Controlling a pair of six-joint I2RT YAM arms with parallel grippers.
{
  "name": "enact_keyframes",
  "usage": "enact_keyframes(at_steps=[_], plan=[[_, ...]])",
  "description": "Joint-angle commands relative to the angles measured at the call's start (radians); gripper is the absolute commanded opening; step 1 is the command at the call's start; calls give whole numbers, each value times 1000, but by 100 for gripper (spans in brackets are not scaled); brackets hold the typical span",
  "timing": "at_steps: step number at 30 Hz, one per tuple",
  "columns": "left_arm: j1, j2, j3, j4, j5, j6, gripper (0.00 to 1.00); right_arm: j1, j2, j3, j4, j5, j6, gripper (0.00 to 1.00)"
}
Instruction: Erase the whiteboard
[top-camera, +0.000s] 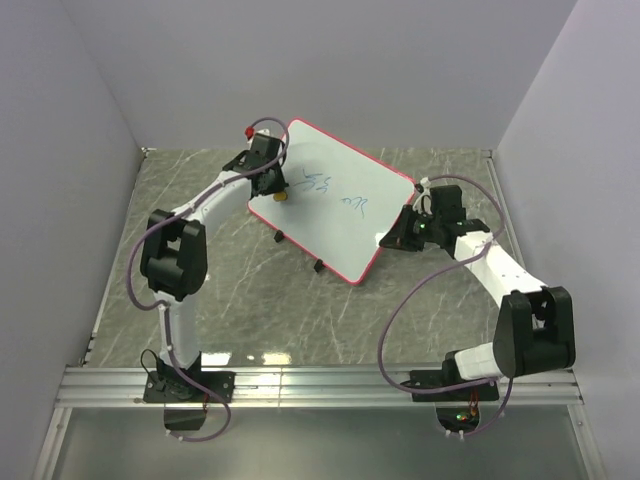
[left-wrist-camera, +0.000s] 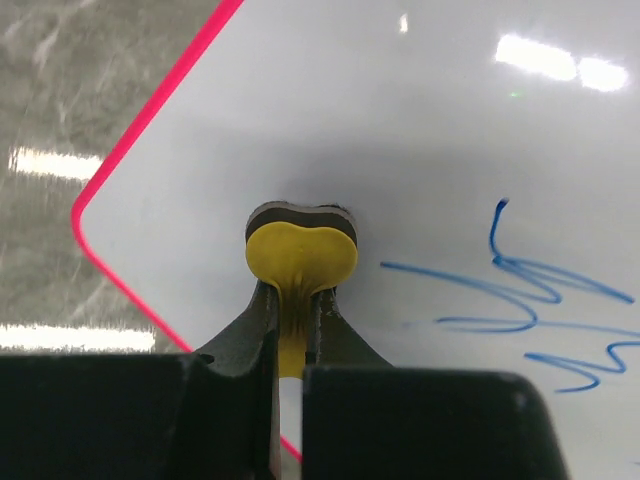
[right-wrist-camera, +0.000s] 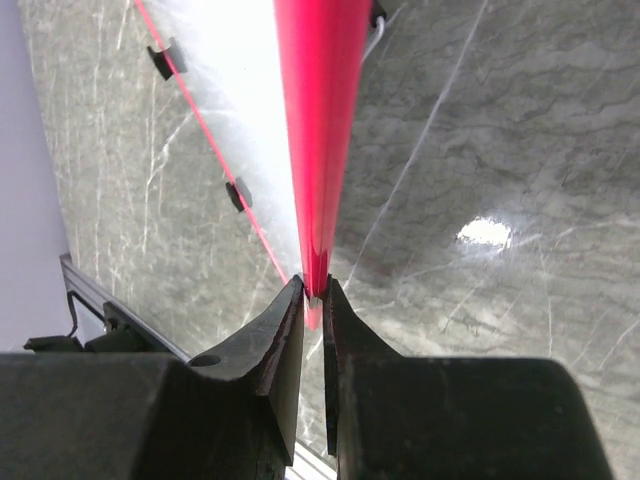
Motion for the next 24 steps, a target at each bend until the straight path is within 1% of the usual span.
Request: enact_keyframes(at_steps=[1,4,5,7,8,9,11,13,14,17,19,22,24], plan=[[4,54,116,30,73,81,0,11,22,28,12,-13,-28,0],[4,83,156,50,117,87,0,16,32,28,12,-2,-34,0],[1,92,165,54,158,81,0,17,42,33,3,3,-41,0],[-5,96,157,77,208,61,0,19,62,45,-5,9,-49,0],[-26,92,144,85,244,56,0,17,68,53,-12,18,-54,0],[-42,89,133,85,249,58,0,19,75,58,-16,21,-55,0],[-81,62,76,96,248,56,0,17,95,67,-23,24,-58,0],[-144,34,20,132,251,44,0,17,113,81,-26,24,-57,0],[-181,8,-37,145,254,36,0,17,118,91,-31,23,-55,0],[-220,-19,-105,179,263,15,0,19,137,114,-43,23,-55,0],[-217,-23,-102,160,243,12,0,19,147,124,-51,18,-58,0],[-171,-29,-102,160,222,-5,0,22,154,142,-69,20,-66,0],[-105,-32,-105,166,232,-19,0,26,156,153,-75,23,-71,0]])
